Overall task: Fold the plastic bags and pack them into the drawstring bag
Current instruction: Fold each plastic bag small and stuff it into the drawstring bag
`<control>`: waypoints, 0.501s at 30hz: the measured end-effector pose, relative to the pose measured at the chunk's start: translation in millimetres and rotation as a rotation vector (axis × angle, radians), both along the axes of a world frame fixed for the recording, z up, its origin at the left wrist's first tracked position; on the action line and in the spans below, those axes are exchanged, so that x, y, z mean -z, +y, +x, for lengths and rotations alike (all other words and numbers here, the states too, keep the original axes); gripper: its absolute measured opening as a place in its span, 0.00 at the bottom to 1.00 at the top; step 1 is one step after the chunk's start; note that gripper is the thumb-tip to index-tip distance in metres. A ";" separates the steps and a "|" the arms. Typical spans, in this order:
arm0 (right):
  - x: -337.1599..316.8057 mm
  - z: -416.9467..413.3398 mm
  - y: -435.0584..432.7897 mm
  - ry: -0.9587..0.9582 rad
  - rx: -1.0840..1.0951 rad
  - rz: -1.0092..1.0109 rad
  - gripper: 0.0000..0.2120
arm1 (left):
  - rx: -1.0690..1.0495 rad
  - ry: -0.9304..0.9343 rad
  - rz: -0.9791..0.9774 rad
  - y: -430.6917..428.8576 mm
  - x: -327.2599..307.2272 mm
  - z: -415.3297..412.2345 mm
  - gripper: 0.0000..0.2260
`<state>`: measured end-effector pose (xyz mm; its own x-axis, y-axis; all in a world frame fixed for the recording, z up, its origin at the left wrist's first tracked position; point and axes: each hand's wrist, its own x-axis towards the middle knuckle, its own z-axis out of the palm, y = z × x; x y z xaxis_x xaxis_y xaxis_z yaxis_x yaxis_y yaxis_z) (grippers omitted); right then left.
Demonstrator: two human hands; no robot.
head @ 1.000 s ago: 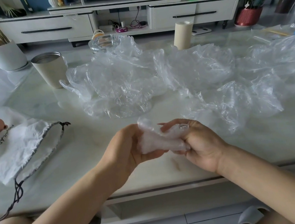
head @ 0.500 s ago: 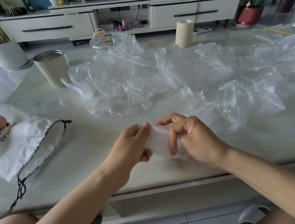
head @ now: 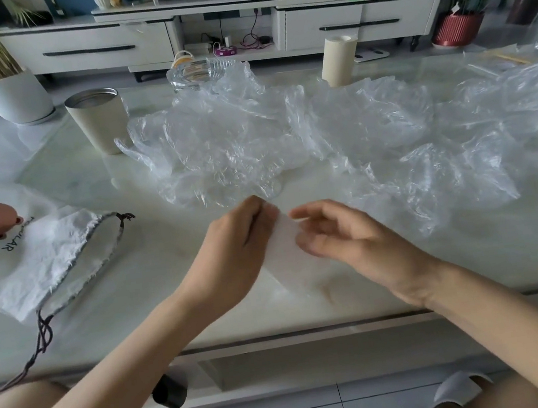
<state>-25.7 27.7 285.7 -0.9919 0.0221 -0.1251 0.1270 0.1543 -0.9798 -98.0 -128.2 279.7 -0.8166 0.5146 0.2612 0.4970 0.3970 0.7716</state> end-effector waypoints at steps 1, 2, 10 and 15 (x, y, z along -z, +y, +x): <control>1.4 0.5 -3.7 -0.039 -0.038 0.023 0.13 | 0.029 0.015 -0.002 1.0 -0.3 2.0 0.12; 3.5 0.8 -6.9 -0.058 -0.062 0.059 0.10 | 0.043 0.025 0.001 1.3 -0.3 3.1 0.12; 7.3 12.2 -17.8 0.363 -0.035 0.482 0.09 | 0.056 -0.519 0.173 4.7 -8.0 1.8 0.12; 3.0 12.2 -16.9 0.408 -0.107 0.277 0.10 | 0.224 -1.167 0.113 3.3 -10.9 10.7 0.19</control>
<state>-13.4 10.8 282.7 -0.9571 -0.1051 0.2699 -0.2890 0.4071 -0.8665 -87.3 -125.0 290.6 -0.4862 0.6977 -0.5261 -0.4778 0.2918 0.8286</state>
